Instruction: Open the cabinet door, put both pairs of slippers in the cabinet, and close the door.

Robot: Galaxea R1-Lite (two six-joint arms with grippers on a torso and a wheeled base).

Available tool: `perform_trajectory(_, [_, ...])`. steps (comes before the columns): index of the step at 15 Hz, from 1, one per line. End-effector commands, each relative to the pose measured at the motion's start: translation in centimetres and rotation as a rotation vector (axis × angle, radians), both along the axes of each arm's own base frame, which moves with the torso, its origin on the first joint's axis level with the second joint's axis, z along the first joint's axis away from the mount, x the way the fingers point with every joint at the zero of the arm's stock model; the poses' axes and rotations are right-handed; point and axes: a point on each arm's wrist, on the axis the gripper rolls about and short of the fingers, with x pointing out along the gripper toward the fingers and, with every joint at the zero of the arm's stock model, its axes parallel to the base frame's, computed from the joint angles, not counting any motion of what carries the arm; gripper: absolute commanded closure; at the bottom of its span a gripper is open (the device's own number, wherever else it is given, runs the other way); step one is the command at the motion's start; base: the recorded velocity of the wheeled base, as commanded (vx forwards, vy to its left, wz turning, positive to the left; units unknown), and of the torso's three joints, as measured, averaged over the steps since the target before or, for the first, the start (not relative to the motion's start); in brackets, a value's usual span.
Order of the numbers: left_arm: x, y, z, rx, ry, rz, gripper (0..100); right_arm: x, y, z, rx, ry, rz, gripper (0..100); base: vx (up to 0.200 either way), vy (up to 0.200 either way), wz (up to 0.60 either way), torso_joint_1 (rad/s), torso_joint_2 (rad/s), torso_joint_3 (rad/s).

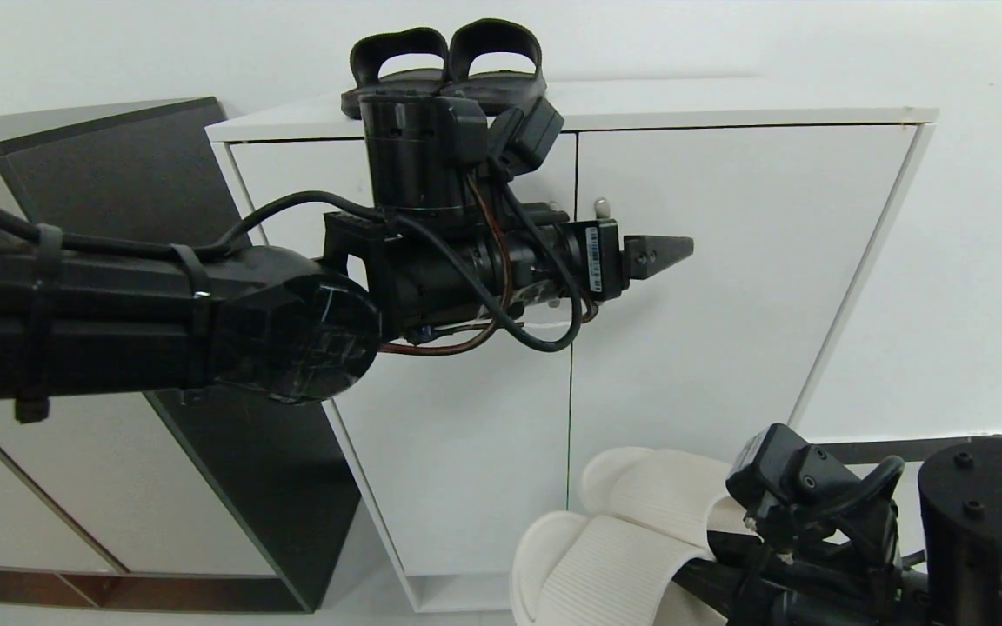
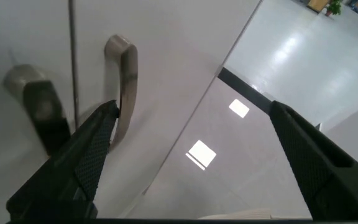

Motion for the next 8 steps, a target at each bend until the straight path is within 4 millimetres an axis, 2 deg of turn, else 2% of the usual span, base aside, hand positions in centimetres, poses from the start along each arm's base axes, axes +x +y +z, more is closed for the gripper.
perform_trajectory(1, [0.6, -0.5, -0.5, 0.006, 0.006, 0.003, 100, 0.0, 0.0, -0.1, -0.003, 0.001, 0.001, 100, 0.0, 0.0, 0.0, 0.0, 0.0, 0.0])
perform_trajectory(6, [0.3, -0.2, -0.1, -0.001, -0.004, 0.003, 100, -0.3, -0.2, -0.1, -0.001, 0.009, 0.034, 100, 0.0, 0.0, 0.0, 0.0, 0.0, 0.0])
perform_trajectory(8, [-0.5, 0.5, 0.7, -0.011, -0.015, 0.003, 100, -0.7, -0.3, 0.1, 0.011, 0.007, 0.057, 100, 0.0, 0.0, 0.0, 0.0, 0.0, 0.0])
